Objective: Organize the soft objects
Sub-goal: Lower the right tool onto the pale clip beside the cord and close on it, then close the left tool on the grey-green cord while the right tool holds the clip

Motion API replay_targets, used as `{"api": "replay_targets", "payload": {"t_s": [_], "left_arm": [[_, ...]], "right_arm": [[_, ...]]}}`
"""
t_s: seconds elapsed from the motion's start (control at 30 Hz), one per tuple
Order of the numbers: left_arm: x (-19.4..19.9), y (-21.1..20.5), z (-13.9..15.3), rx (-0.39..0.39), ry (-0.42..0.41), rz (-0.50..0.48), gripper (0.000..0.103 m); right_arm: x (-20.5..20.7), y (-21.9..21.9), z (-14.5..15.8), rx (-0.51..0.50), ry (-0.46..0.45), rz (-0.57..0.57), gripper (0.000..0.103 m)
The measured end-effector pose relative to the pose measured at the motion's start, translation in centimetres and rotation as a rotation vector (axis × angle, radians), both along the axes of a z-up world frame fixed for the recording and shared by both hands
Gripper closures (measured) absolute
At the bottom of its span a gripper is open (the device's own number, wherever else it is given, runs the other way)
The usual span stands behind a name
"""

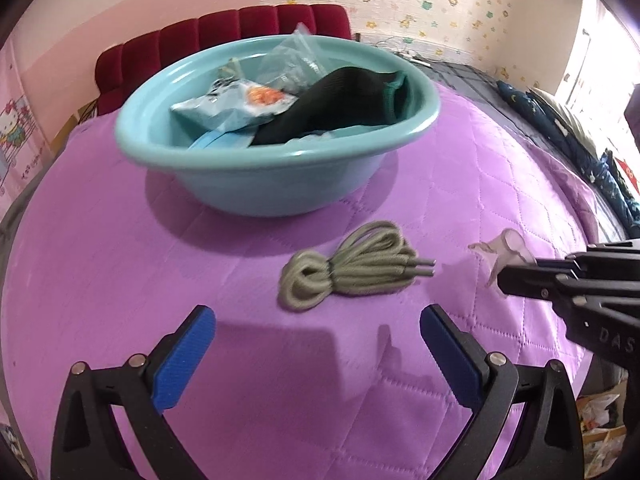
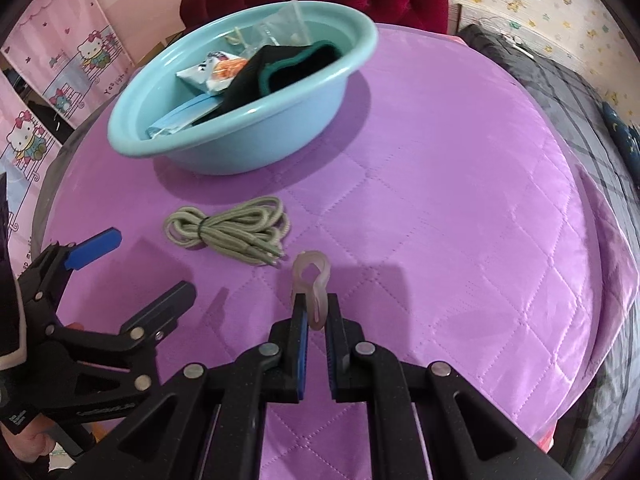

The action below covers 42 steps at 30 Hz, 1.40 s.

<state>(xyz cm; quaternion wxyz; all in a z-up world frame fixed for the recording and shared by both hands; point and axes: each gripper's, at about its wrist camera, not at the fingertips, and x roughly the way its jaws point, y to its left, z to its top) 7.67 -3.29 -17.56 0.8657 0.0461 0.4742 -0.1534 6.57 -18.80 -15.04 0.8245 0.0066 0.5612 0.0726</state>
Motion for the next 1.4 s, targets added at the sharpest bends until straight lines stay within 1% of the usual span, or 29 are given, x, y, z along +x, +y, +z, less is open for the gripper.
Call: {"api": "replay_targets", "payload": {"t_s": [0.17,0.3,0.37,0.67,0.7,0.9,0.97,1.07,1.13,1.17,1.2,1.23,1.27,1.3,1.33,1.37,1.4], "left_arm": [[1.2,-1.7,-0.4,0.020,-0.018,-0.017,0.000],[1.7,-2.6,-0.9,0.031,-0.015,-0.020,0.000],[1.9,-2.9,-1.1,0.031,-0.010,-0.024,0.000],[2.5,-4.4,-2.0,0.052,-0.002,-0.047,0.000],[2.6,-4.5,-2.1,0.055,0.002,-0.051,0.000],[3.1,-4.9,-2.6,0.064,0.009,-0.045,0.001],[3.4,-4.9,-2.6,0.068,0.009,-0.042,0.008],[3.7,-4.8,-2.5,0.076,0.008,-0.032,0.022],[3.8,-4.5,-2.4,0.092,0.003,-0.020,0.043],[3.8,-4.3,-2.3,0.094,0.003,-0.016,0.046],[3.8,-4.1,-2.3,0.091,0.007,-0.016,0.053],[3.9,-3.9,-2.2,0.092,0.007,-0.014,0.057],[3.9,-3.9,-2.2,0.093,0.008,-0.014,0.057],[3.9,-3.7,-2.1,0.087,0.010,-0.015,0.060],[3.8,-3.6,-2.0,0.083,0.008,-0.013,0.066],[3.8,-3.5,-1.8,0.080,0.002,-0.011,0.067],[3.7,-3.3,-1.8,0.073,0.005,-0.012,0.071]], "right_arm": [[-0.4,-1.3,0.0,0.004,0.011,-0.028,0.096],[-1.3,-2.0,0.1,-0.001,0.021,-0.042,0.096],[-1.5,-3.3,0.1,-0.001,0.023,-0.048,0.096],[-1.4,-3.5,-0.6,0.004,0.037,-0.071,0.096],[-1.1,-3.4,-1.1,0.005,0.038,-0.070,0.096],[-0.7,-3.1,-1.5,0.004,0.043,-0.067,0.096],[-0.6,-3.1,-1.6,0.004,0.044,-0.066,0.096],[-0.6,-3.0,-1.6,0.004,0.044,-0.066,0.096],[-0.6,-3.0,-1.6,0.003,0.043,-0.063,0.096],[-0.6,-3.0,-1.6,0.003,0.043,-0.062,0.096],[-0.6,-3.0,-1.5,0.004,0.042,-0.061,0.096],[-0.6,-2.9,-1.5,0.004,0.041,-0.061,0.096],[-0.6,-2.9,-1.5,0.004,0.041,-0.060,0.096],[-0.6,-2.9,-1.5,0.005,0.041,-0.058,0.096],[-0.6,-2.9,-1.6,0.005,0.041,-0.058,0.096],[-0.7,-2.9,-1.6,0.005,0.040,-0.058,0.096],[-0.7,-2.9,-1.6,0.006,0.040,-0.058,0.096]]}}
